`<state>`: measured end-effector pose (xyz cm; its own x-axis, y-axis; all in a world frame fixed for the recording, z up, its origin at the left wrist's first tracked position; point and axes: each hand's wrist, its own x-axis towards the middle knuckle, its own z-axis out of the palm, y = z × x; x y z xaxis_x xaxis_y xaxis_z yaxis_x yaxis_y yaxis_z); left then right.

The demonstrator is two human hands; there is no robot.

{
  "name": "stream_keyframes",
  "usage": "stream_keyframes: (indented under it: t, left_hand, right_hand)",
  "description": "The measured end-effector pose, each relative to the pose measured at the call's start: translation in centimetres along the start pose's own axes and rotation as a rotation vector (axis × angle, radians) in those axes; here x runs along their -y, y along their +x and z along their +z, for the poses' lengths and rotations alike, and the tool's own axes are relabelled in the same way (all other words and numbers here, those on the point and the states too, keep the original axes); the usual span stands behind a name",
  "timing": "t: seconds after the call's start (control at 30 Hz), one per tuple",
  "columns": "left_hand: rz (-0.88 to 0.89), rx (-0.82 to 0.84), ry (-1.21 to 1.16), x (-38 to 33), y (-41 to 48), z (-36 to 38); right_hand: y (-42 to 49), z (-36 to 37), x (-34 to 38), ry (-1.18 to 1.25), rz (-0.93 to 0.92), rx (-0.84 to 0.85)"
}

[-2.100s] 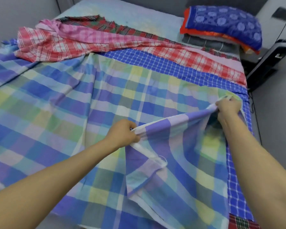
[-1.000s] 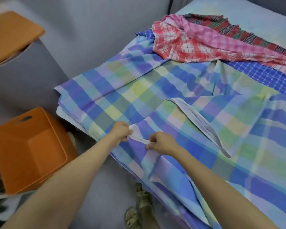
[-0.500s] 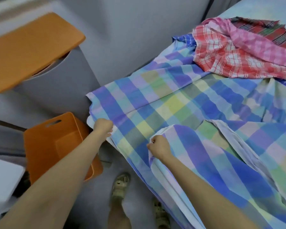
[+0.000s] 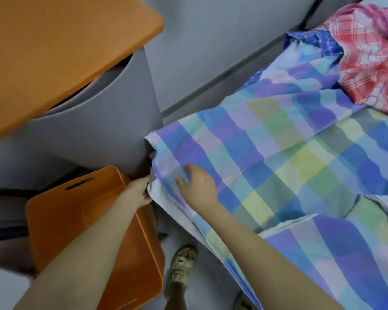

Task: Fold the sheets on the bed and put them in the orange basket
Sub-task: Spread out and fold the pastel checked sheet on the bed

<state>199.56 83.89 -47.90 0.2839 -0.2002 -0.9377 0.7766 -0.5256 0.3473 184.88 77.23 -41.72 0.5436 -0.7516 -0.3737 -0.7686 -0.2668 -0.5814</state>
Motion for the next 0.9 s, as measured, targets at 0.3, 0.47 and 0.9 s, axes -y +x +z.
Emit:
stream_keyframes:
  t: [0.3,0.47,0.9]
  left_hand:
    - [0.187,0.315,0.117,-0.3,-1.9,0.4]
    - [0.419,0.211,0.517,0.1,-3.9,2.4]
    - [0.123,-0.190,0.367,0.8,0.7,3.2]
  right_hand:
    - [3.8,3.3,1.6,-0.079,0.076,-0.085]
    - [-0.7,-3.4,-5.6,0.461,0.498,-0.504]
    - [-4.2,-3.7,-8.0,-0.597,-0.070,-0.345]
